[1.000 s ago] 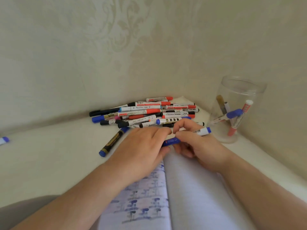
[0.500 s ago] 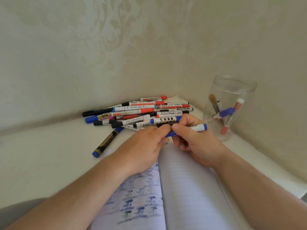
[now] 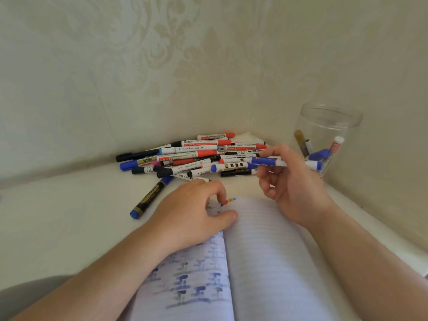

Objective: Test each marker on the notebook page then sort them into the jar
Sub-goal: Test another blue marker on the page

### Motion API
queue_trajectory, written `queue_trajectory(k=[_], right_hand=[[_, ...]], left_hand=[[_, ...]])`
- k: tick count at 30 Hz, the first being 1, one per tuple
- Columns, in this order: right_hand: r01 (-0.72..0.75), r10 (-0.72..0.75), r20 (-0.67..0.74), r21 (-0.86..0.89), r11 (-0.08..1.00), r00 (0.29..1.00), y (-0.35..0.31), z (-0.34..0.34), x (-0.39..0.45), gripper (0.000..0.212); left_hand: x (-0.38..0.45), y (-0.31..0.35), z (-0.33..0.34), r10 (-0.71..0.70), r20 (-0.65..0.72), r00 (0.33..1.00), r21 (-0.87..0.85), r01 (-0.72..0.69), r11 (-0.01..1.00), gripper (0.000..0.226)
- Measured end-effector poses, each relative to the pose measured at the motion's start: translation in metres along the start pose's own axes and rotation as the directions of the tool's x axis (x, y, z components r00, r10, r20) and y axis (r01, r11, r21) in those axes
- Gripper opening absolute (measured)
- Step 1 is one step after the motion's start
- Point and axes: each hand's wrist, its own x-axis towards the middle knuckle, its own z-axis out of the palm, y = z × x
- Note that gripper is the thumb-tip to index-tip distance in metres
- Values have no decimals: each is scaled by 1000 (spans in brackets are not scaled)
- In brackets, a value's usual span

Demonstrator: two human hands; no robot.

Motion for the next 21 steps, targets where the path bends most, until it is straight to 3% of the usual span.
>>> queue_trajectory(k=[3, 5, 7, 10, 15, 21], right_hand=[[84, -85, 1, -185, 979, 996, 7, 0, 0, 21], [143, -158, 0, -425, 894, 987, 14, -1, -1, 27], [142, -136, 53, -548, 824, 989, 16, -1, -2, 25], [109, -61, 101, -582, 806, 993, 16, 0, -5, 19], [92, -93, 40, -742, 664, 995, 18, 3, -6, 25], [-17, -36, -60, -715, 699, 998, 19, 8, -5, 24]], left_hand=[[-2, -4, 3, 47, 93, 995, -10, -46, 999, 28], [-1, -7, 1, 64, 167, 984, 6, -66, 998, 29], [0, -11, -3, 65, 229, 971, 40, -76, 996, 30], [1, -15, -5, 69, 252, 965, 54, -85, 995, 31], [-1, -16, 0, 74, 207, 976, 67, -89, 994, 31], [-1, -17, 1, 76, 200, 977, 73, -92, 993, 32]])
